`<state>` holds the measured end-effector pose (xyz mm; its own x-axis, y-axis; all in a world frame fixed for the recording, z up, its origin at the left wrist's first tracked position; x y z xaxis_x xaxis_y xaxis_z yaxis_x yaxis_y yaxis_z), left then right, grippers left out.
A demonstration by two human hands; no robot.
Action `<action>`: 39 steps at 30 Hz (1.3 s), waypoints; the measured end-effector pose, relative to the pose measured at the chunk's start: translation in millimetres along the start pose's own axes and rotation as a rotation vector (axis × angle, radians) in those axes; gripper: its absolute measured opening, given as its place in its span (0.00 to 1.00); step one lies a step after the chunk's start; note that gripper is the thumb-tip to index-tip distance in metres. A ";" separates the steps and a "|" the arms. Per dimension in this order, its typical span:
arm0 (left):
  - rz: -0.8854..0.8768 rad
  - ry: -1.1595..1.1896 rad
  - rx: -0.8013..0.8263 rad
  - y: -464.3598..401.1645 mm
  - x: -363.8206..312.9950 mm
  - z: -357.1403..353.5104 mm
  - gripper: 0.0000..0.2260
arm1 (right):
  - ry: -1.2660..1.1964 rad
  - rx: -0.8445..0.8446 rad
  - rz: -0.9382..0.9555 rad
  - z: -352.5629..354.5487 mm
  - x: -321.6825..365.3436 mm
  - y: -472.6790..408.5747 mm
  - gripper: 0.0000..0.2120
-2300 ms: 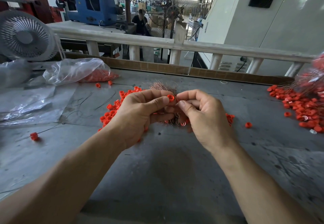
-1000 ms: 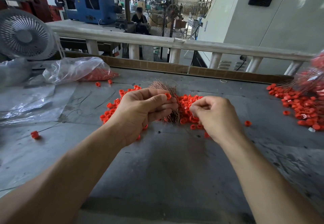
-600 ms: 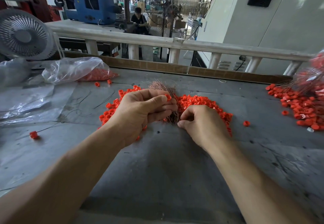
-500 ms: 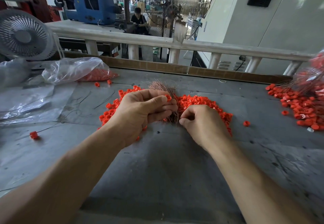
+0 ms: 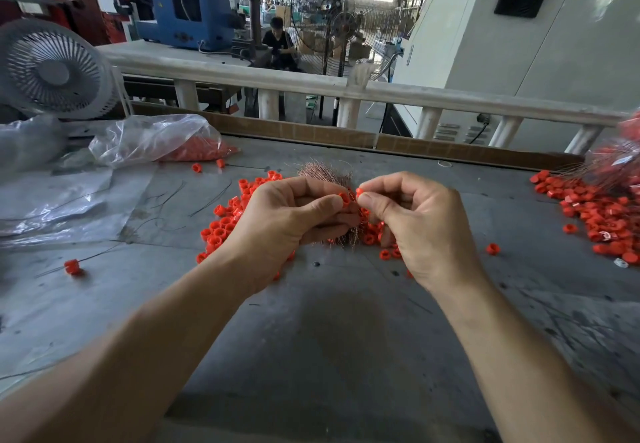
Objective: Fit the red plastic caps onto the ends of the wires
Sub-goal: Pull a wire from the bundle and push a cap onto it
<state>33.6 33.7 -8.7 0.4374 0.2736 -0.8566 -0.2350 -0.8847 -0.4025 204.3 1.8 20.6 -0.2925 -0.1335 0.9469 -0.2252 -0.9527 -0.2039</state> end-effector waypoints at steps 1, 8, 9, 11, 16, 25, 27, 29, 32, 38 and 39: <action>-0.005 -0.008 0.008 0.2 -0.6 -0.7 0.10 | 0.022 0.006 0.007 -1.8 0.1 0.6 0.06; -0.019 -0.036 0.033 1.7 -4.2 -2.0 0.10 | 0.061 0.018 0.014 -4.5 -0.5 1.6 0.08; -0.021 -0.040 0.031 1.8 -4.7 -2.3 0.10 | 0.064 0.005 0.025 -3.7 0.6 2.2 0.08; -0.024 -0.052 0.027 2.3 -5.7 -2.9 0.11 | 0.062 -0.014 0.053 -2.6 3.4 3.8 0.07; -0.033 -0.082 0.022 3.4 -8.2 -3.7 0.14 | 0.096 -0.047 0.105 -2.7 5.5 5.7 0.05; -0.071 -0.169 0.066 3.4 -7.9 -5.5 0.10 | 0.179 -0.052 0.202 -5.6 7.5 5.9 0.04; -0.072 -0.155 0.059 2.9 -8.0 -4.7 0.09 | 0.183 -0.032 0.210 -6.9 8.3 6.7 0.06; -0.070 -0.150 0.055 2.7 -8.1 -4.0 0.09 | 0.200 -0.024 0.222 -8.2 9.2 7.3 0.07; -0.074 -0.174 0.066 3.1 -7.7 -3.9 0.09 | 0.244 -0.049 0.268 -8.5 11.3 8.0 0.05; -0.078 -0.182 0.040 3.3 -6.8 -4.1 0.11 | 0.282 -0.063 0.317 -9.1 12.9 10.0 0.03; -0.081 -0.179 0.033 3.2 -6.7 -3.9 0.11 | 0.290 -0.061 0.321 -9.6 13.0 10.1 0.03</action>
<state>33.2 27.5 -3.0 0.2954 0.4084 -0.8637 -0.2351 -0.8451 -0.4801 189.3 -6.9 28.4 -0.6033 -0.3295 0.7263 -0.1327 -0.8565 -0.4988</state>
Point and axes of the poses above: each hand's wrist, its own y-axis away from the middle knuckle, its own z-axis out of the back of the hand, x = y × z, the point moved 5 cm from there along -y, towards the middle knuckle, and after that the axes turned 15 degrees about -z, right-handed, at the moved point
